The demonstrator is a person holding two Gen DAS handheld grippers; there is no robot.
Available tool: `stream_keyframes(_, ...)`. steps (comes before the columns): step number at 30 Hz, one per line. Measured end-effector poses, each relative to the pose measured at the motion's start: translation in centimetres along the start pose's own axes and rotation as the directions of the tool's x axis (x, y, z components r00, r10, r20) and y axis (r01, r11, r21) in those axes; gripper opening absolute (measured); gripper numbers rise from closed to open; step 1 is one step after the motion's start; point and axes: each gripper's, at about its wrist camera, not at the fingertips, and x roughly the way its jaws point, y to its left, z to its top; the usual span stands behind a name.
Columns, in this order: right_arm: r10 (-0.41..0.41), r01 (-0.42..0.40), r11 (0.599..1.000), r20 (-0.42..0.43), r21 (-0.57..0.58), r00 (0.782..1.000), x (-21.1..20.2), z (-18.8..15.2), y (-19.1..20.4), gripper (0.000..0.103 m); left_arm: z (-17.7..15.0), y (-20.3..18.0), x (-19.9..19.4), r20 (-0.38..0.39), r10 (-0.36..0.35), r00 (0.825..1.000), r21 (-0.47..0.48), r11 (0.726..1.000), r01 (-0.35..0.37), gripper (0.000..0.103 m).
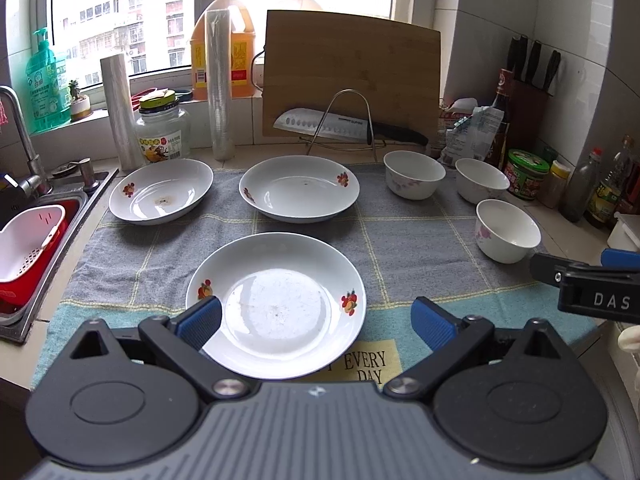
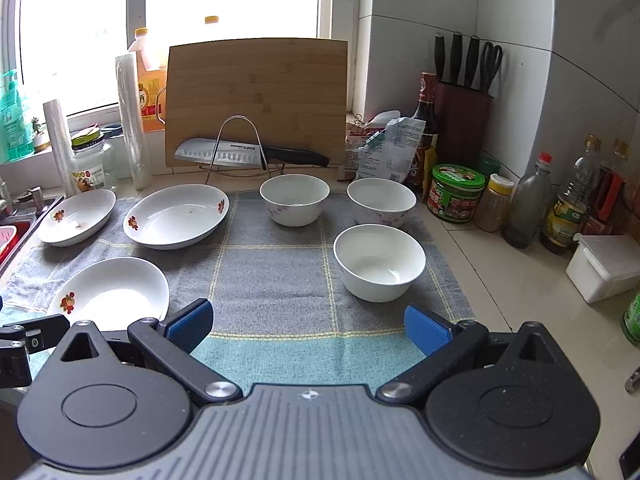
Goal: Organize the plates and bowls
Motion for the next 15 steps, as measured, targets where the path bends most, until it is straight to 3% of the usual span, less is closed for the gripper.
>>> stream_keyframes(7, 0.154, -0.153, 0.986, 0.001, -0.061, 0.988, 4.2, 1.2, -0.8, 0.103, 0.4, -0.3, 2.0, -0.016, 0.072, 0.997, -0.061, 0.996, -0.072, 0.100)
stream_keyframes(15, 0.297, -0.302, 0.944, -0.056, -0.135, 0.953, 8.0, 2.0, 0.0, 0.103, 0.4, -0.1, 3.2, -0.046, 0.174, 0.984, -0.148, 0.973, -0.179, 0.100)
